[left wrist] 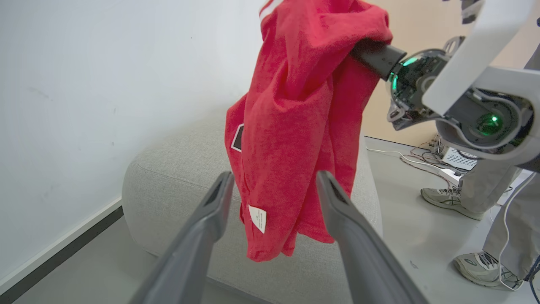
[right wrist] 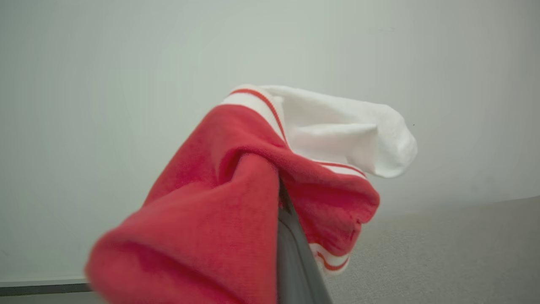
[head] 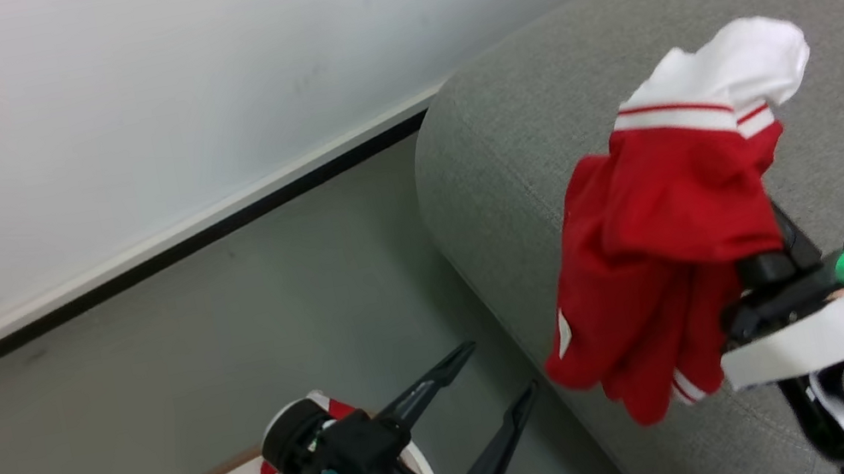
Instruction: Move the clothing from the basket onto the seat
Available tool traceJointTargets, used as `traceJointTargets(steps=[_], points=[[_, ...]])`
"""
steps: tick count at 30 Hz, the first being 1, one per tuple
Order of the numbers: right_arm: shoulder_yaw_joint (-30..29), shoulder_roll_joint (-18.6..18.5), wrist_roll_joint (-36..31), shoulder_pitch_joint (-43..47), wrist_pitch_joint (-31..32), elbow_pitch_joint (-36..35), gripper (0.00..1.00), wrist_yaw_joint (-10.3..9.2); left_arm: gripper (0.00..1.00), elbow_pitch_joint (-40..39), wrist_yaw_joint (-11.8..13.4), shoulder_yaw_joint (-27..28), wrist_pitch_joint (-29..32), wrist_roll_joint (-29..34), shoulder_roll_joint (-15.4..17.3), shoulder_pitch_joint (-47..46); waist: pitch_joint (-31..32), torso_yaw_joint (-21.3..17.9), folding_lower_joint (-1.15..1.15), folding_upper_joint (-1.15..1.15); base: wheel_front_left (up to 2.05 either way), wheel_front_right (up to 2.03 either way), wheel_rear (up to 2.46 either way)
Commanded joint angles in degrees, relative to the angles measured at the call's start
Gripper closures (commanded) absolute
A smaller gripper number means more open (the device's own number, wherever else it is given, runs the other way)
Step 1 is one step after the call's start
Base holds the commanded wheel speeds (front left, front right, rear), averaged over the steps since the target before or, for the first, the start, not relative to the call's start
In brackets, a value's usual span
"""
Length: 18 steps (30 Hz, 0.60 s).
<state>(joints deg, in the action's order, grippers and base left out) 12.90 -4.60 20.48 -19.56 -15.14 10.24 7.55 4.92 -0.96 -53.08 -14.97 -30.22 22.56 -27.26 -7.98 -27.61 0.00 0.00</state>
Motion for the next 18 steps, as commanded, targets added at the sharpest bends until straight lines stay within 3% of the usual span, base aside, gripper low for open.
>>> traceJointTargets(steps=[1,11,18], points=[[-0.7,-0.9,-0.8,-2.4,0.2,-0.2,1.00,-0.12,0.00,-0.5,-0.1,0.1,-0.2,0.4,0.8,-0.6,-1.7,0.6,0.00,0.00,0.00,0.00,0.00],[-6.9,-6.6,-2.9,-18.0,5.9,-2.4,1.00,-0.12,0.00,-5.6,-0.9,1.5,0.6,1.2,6.2,-2.0,-11.8,3.5,0.00,0.00,0.00,0.00,0.00],[-15.8,-11.5,-5.6,-26.7,12.9,-4.2,1.00,-0.12,0.00,-9.1,-1.6,2.5,1.6,1.6,10.9,-2.9,-18.0,6.8,0.00,0.00,0.00,0.00,0.00]])
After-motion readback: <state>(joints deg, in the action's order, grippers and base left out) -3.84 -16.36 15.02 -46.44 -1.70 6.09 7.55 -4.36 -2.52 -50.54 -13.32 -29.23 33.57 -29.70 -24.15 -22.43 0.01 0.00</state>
